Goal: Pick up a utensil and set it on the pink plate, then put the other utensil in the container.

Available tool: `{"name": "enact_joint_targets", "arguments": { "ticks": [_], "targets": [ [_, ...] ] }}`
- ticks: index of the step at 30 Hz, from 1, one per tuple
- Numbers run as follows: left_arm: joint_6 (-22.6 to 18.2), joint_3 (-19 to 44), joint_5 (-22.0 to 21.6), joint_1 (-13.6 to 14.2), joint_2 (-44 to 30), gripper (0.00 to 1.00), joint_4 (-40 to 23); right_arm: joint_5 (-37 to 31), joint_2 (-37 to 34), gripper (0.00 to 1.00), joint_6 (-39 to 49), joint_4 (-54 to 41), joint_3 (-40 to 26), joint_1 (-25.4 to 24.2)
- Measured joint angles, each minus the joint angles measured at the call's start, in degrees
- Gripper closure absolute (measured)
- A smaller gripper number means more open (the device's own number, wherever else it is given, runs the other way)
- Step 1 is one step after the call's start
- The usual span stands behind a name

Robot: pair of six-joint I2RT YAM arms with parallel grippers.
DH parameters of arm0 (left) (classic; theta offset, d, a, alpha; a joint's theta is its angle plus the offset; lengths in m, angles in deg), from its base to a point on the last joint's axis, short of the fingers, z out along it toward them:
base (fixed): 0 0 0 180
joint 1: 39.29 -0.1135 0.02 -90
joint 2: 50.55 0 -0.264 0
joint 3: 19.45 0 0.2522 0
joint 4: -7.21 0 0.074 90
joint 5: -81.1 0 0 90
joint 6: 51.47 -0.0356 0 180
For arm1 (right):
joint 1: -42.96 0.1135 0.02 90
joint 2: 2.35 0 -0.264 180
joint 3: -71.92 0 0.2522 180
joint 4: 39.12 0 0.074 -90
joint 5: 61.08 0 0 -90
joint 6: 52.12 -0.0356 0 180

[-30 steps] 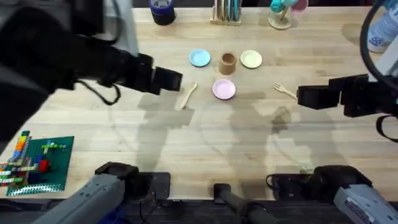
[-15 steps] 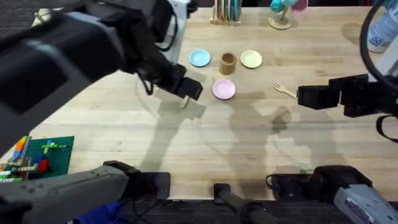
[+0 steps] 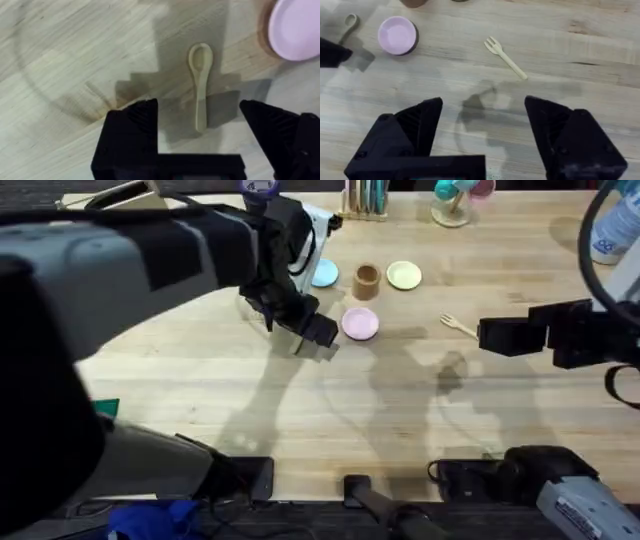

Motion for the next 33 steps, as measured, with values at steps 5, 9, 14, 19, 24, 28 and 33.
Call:
{"name": "enact_joint_targets", "arguments": {
  "ticks": [5, 9, 14, 19, 24, 28, 33],
  "targets": [
    [0.02, 0.13, -0.23, 0.00, -2.01, 0.006, 1.09, 0.00, 0.00, 0.004, 0.00, 0.01, 0.00, 0.00],
    [0.02, 0.13, -0.24, 0.00, -2.02, 0.006, 2.03, 0.00, 0.00, 0.004, 0.00, -0.02, 0.00, 0.00],
    [0.04, 0.13, -0.24, 0.00, -2.02, 0.005, 2.88, 0.00, 0.00, 0.004, 0.00, -0.02, 0.00, 0.00],
    [0.06, 0.13, -1.13, 0.00, -2.02, 0.004, 2.86, 0.00, 0.00, 0.004, 0.00, -0.02, 0.00, 0.00],
    [0.09, 0.13, -2.50, 0.98, -2.02, 0.004, 2.86, 0.00, 0.00, 0.004, 0.00, -0.02, 0.00, 0.00],
    [0.51, 0.13, -2.87, 3.55, -2.01, 0.006, 3.12, 0.00, 0.00, 0.003, 0.00, -0.02, 0.00, 0.00],
    [2.51, 0.13, -3.04, 5.07, -2.02, 0.006, 3.60, 0.00, 0.00, 0.003, 0.00, -0.02, 0.00, 0.00]
  ]
}}
